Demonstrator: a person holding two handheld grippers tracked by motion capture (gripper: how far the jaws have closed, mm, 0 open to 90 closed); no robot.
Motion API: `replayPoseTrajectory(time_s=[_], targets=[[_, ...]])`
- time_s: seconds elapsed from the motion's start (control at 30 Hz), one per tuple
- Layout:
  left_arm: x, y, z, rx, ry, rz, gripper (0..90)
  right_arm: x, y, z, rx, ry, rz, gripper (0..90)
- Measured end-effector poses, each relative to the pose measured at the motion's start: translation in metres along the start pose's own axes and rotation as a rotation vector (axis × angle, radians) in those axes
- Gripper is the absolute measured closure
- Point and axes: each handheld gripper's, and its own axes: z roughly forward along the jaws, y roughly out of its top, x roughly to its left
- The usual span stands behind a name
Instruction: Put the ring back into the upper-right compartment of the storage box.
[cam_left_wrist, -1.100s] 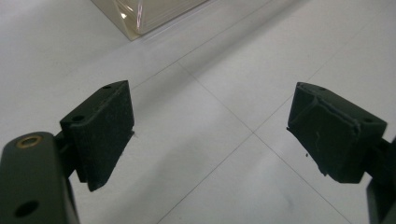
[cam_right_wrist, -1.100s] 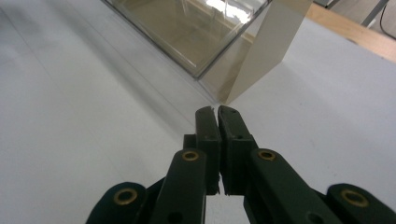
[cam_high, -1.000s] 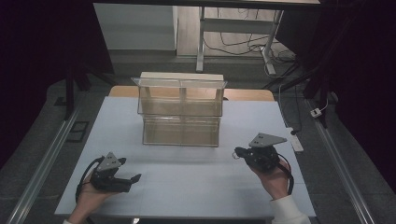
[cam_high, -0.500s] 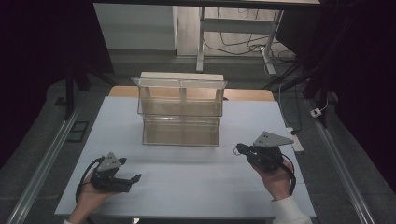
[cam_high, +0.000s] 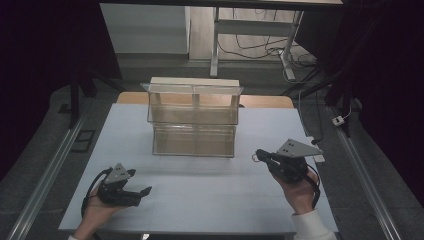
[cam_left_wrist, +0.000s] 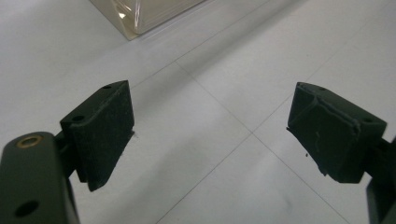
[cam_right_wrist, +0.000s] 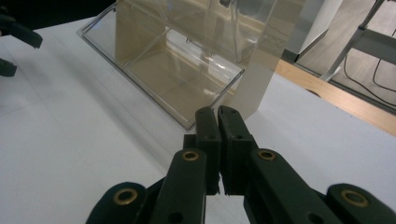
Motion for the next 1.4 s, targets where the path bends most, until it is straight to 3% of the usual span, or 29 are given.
replayPoseTrajectory(time_s=[0.8, 1.4], targets=[[-0.001, 0.001, -0.001, -0.004, 0.000, -0.006, 14.6, -0.006, 0.023, -0.006, -0.072, -0.007, 0.006, 87.0], [0.000, 0.000, -0.002, -0.007, 0.002, -0.006, 14.8, -0.005, 0.049, 0.002, -0.118, -0.018, -0.021, 87.0]])
